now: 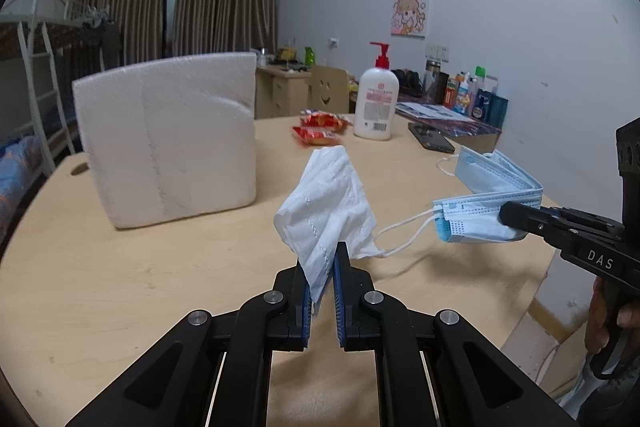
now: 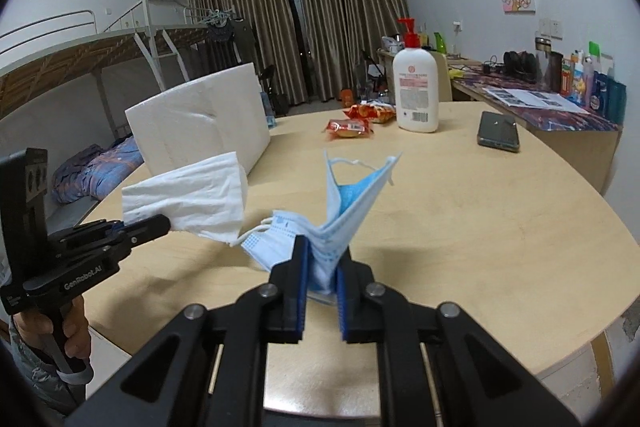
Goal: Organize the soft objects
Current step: 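Carry the napkin with the left tool while the right tool carries the mask over the foam box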
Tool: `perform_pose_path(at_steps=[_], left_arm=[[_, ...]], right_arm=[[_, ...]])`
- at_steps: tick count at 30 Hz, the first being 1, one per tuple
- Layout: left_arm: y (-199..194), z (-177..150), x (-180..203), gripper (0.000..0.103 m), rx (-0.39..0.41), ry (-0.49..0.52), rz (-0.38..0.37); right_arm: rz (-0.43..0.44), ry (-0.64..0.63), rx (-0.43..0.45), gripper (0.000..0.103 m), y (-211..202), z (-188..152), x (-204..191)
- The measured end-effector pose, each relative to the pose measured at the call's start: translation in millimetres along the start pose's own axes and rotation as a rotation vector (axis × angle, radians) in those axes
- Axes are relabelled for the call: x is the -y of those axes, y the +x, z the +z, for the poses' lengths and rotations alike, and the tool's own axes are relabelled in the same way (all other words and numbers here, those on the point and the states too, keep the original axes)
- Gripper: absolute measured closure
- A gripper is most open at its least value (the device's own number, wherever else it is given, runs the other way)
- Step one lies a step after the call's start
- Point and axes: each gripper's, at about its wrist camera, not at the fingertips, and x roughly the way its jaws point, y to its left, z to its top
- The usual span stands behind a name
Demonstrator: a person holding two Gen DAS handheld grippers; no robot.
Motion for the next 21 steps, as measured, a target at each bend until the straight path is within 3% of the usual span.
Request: perform_pose_path(at_steps=[10,21], left_arm=[[-33,-6,2,0.093,0.019,-0.005,0.057],[-86,-11,18,0.093,0.103,0.031,0.111]], right_arm=[[0.017,-0.03,0.066,0.088,-29,0,-16],[0.05,-0.071,0.144,0.088,-64,-5,-38]])
